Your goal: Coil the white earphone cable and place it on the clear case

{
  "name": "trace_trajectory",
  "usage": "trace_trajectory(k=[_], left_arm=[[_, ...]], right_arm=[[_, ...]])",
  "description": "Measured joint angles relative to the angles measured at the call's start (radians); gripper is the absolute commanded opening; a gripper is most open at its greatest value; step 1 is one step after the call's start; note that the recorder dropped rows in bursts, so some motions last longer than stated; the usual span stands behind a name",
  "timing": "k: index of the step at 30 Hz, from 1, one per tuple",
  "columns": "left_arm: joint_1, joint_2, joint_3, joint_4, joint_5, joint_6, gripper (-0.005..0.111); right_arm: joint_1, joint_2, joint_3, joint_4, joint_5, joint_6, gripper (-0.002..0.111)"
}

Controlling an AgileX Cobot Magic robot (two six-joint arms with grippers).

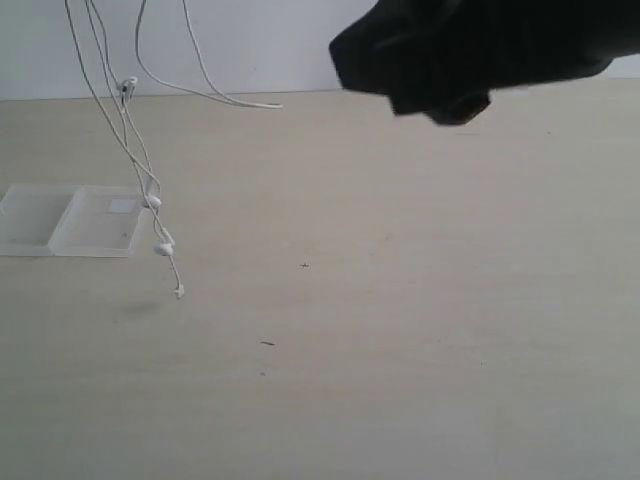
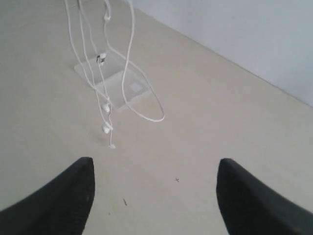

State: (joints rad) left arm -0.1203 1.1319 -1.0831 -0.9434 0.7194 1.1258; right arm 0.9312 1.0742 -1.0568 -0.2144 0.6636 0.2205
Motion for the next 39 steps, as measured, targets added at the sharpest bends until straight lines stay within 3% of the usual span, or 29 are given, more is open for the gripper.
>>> trace_trajectory(k=[8,22,36,39], left_arm=[[0.000,0.000,0.000,0.000,0.013,0.000,0.000],[0.000,0.000,0.000,0.000,0.035,0.000,0.000],[0.000,0.000,0.000,0.002,0.035,-0.002,0.000],[0.000,0.000,0.000,0.002,0.035,-0.002,0.000]], right_arm=[[0.000,0.128,0.000,0.028,-0.228,-0.189,0.071],[0.000,0.301,0.000,0.054,-0.605,-0.192,0.072],[-0.079,0.370,-0.002,0.156,-0.726,-0.173,0.073],[-0.079,0.414,-0.066,0.159,-0.726,-0.171,0.073]])
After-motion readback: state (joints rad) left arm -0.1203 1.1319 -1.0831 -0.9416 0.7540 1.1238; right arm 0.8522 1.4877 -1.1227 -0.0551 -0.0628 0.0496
